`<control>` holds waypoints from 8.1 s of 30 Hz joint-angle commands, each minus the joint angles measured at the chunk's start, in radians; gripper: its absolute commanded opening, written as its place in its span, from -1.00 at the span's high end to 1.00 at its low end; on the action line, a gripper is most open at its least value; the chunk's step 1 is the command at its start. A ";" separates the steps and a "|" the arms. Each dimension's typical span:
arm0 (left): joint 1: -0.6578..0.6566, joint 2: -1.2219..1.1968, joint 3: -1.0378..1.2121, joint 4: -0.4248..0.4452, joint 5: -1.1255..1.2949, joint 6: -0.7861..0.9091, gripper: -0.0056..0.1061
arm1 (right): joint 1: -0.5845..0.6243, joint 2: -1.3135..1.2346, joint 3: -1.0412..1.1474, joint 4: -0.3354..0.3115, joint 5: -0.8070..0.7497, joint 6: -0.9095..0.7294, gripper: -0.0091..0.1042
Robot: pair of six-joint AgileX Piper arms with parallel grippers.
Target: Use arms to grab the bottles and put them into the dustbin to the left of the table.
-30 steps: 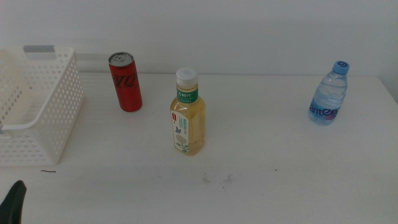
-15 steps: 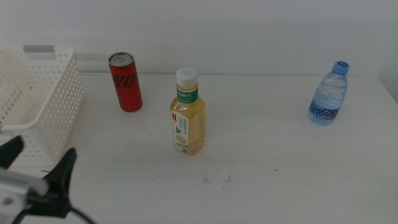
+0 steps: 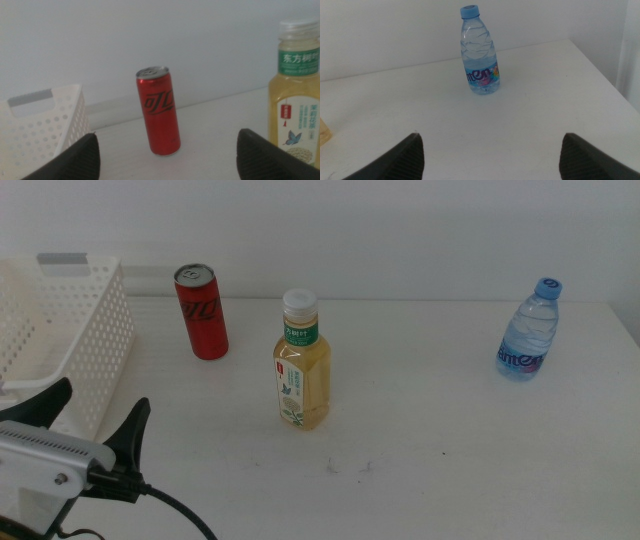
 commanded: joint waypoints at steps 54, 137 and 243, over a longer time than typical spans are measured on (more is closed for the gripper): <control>0.047 0.709 -0.823 0.038 0.317 -0.192 -0.78 | -0.007 -0.004 0.003 -0.011 -0.005 -0.004 -0.65; 0.509 0.757 -1.689 -0.066 2.163 0.225 -0.14 | -0.007 -0.004 0.003 -0.011 -0.005 -0.004 -0.65; -0.278 0.082 -0.816 0.578 1.248 -0.835 0.86 | -0.007 -0.004 0.003 -0.011 -0.005 -0.004 -0.65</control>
